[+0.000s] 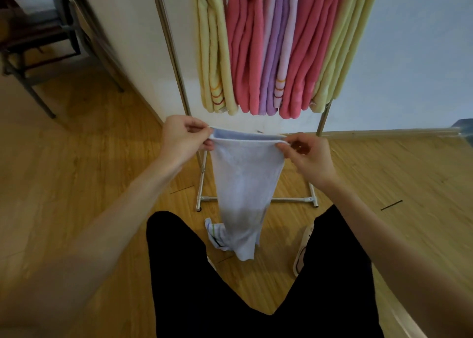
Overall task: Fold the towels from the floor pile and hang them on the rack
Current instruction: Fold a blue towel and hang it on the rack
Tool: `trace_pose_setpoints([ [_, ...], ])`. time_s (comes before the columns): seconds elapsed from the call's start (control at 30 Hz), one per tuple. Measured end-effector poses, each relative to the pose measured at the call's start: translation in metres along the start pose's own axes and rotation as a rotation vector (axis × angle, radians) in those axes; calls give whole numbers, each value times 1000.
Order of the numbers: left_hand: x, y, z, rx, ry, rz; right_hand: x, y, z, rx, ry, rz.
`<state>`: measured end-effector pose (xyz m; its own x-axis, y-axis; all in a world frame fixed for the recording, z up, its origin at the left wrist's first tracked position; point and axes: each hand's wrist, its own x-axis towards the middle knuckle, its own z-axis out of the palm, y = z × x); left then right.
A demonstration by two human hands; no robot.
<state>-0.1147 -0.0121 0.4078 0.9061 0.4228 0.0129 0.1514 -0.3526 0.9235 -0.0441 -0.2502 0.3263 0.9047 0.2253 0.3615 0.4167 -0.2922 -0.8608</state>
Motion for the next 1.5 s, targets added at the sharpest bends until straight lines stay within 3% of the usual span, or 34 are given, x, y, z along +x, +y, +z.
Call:
trace_pose_setpoints([
  [0.17,7,22,-7,419,14,281,20,-17,-17,3,32,-80],
  [0.33,8,52,-8,557,91,417,33,-42,-38,3,69,-164],
  [0.57,14,68,-2,613,51,426,44,-50,-61,-57,73,-241],
  [0.73,16,44,8,727,-102,359,41,-43,-60,-203,48,-222],
  [0.9,8,19,16,712,-114,376,31,-42,-49,-220,16,-235],
  [1.07,-11,21,18,585,-512,482,36,-43,-43,-239,38,-211],
  [1.2,-24,25,20,644,-694,591,36,-45,-35,-247,8,-211],
  [1.5,-28,25,22,786,-980,560,29,-44,-23,-310,-108,-186],
])
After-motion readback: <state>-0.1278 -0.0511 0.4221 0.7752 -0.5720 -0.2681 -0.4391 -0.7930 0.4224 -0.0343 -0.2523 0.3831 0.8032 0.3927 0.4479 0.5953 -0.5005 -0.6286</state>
